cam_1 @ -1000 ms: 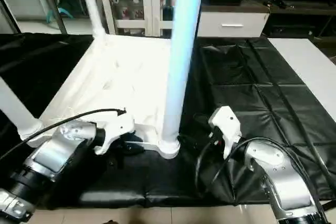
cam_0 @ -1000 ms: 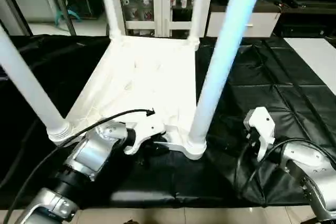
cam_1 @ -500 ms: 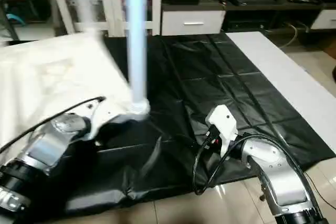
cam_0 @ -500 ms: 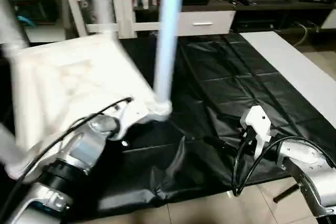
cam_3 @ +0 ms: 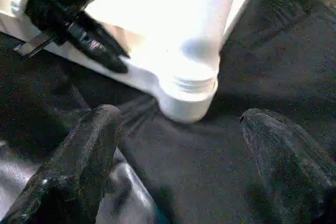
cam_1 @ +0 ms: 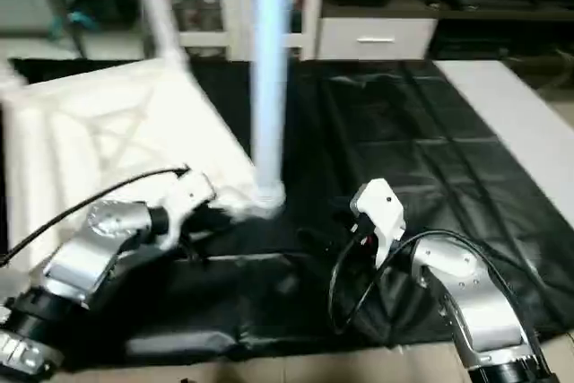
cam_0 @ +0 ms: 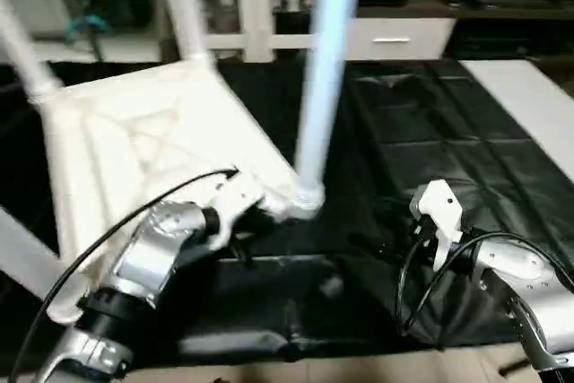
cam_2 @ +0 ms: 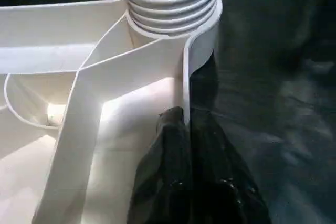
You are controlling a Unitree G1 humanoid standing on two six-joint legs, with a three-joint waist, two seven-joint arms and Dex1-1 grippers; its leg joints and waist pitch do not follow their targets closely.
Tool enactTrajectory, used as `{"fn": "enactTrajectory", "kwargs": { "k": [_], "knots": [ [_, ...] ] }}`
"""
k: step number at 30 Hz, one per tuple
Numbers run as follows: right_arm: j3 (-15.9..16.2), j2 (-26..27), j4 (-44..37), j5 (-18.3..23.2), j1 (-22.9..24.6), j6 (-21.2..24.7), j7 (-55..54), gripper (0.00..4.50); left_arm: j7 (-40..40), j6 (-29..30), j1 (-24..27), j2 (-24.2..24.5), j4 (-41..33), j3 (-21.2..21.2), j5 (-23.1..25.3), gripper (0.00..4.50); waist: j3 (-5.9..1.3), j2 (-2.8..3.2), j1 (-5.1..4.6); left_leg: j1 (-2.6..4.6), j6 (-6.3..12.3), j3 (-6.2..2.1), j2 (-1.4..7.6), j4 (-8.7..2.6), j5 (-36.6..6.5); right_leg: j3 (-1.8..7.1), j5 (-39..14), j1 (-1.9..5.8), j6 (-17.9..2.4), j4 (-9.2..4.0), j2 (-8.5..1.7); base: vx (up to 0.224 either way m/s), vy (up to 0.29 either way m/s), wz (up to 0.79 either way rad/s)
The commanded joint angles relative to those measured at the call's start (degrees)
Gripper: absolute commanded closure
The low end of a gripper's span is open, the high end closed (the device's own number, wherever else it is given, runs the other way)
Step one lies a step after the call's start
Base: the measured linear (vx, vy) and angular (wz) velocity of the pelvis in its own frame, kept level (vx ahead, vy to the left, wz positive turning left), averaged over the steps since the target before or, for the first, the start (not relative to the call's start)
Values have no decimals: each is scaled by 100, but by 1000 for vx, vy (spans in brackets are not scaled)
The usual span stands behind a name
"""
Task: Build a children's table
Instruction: Rotate leg to tighten
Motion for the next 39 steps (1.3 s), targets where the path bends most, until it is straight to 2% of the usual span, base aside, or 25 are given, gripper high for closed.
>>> {"fn": "enactTrajectory", "kwargs": {
  "k": [1, 3, 4, 7, 8, 10, 17, 18, 20, 21, 24, 28, 34, 35, 36, 39],
  "knots": [
    [-39, -27, -15, -14, -4, -59, 11, 54, -311, -77, 199, -86, 93, -495, -13, 444, -215, -68, -34, 33, 388, -18, 236, -378, -1043, 259, -1018, 240, -1145, -427, -282, 0, 0, 0],
    [-34, -36, -15, -20, -2, -67, 23, 54, -359, -102, 215, -68, 101, -586, 45, 444, -198, -68, -28, 51, 307, -14, 234, -398, -1242, 267, -1332, 222, -1042, -464, -284, 0, 0, 0],
    [-39, -56, -15, -17, 1, -73, 44, 54, -378, -182, 217, -47, 139, -715, 143, 444, -192, -72, -25, 56, 208, -26, 241, -424, -1408, 272, -1658, 221, -902, -496, -291, 0, 0, 0],
    [-47, -92, -10, -20, -4, -83, 79, 54, -399, -436, 194, -13, 276, -868, 302, 444, -189, -71, -19, 77, 140, -27, 243, -435, -1510, 288, -1817, 195, -776, -523, -290, 0, 0, 0],
    [-55, -108, -4, -17, -11, -85, 97, 54, -381, -508, 175, -31, 321, -889, 338, 444, -188, -86, -19, 75, 143, -24, 243, -434, -1503, 289, -1804, 194, -767, -526, -286, 0, 0, 0],
    [-70, -136, 11, -5, -30, -84, 130, 54, -322, -573, 125, -102, 373, -904, 381, 444, -186, -78, -13, 92, 119, -17, 251, -435, -1508, 300, -1718, 185, -808, -515, -280, 0, 0, 0],
    [-82, -158, 44, 2, -88, -74, 169, 54, -358, -660, -21, -234, 389, -833, 235, 444, -203, -93, 2, 50, 144, -18, 250, -432, -1309, 313, -1407, 229, -878, -464, -285, 0, 0, 0],
    [-82, -158, 47, 3, -91, -74, 171, 54, -371, -649, -28, -240, 395, -821, 214, 420, -204, -99, -1, 31, 153, -22, 248, -435, -1281, 313, -1365, 243, -866, -456, -285, 0, 0, 0],
    [-66, -154, 66, 5, -118, -76, 193, 54, -329, -743, -90, -203, 494, -774, 267, 393, -196, -112, 5, 35, 164, -16, 241, -438, -1323, 320, -1501, 234, -817, -472, -288, 0, 0, 0],
    [-59, -153, 75, 7, -130, -78, 205, 54, -286, -832, -112, -168, 558, -788, 352, 393, -189, -129, 3, 28, 175, -17, 236, -440, -1367, 325, -1614, 231, -769, -491, -290, 0, 0, 0],
    [-50, -155, 91, 4, -150, -84, 222, 54, -301, -918, -141, -105, 679, -814, 444, 393, -179, -120, 5, 49, 111, -21, 250, -456, -1516, 340, -1887, 205, -681, -515, -300, 0, 0, 0],
    [-52, -152, 106, 5, -177, -83, 231, 54, -430, -863, -185, -23, 755, -831, 425, 393, -174, -132, -8, 30, 67, -28, 246, -471, -1571, 344, -1935, 219, -654, -517, -306, 0, 0, 0],
    [-58, -145, 102, 6, -173, -79, 237, 54, -414, -863, -261, -70, 922, -786, 395, 441, -168, -140, -10, 32, 60, -31, 242, -474, -1583, 349, -2068, 210, -606, -539, -309, 0, 0, 0],
    [-65, -150, 100, 10, -164, -79, 241, 54, -485, -858, -274, -49, 979, -853, 428, 447, -170, -125, -10, 22, 53, -37, 244, -478, -1568, 347, -2048, 219, -607, -530, -310, 0, 0, 0],
    [-69, -154, 99, 14, -158, -80, 244, 54, -537, -854, -283, -33, 1017, -902, 454, 447, -175, -134, -20, 9, 44, -42, 246, -480, -1530, 344, -1973, 229, -609, -519, -307, 0, 0, 0],
    [-107, -188, 136, 20, -164, -90, 258, 54, -907, -543, -267, 113, 1027, -1203, 598, 447, -188, -116, -27, 21, 40, -36, 249, -472, -1444, 347, -1634, 225, -708, -486, -292, 0, 0, 0]
  ]
}}
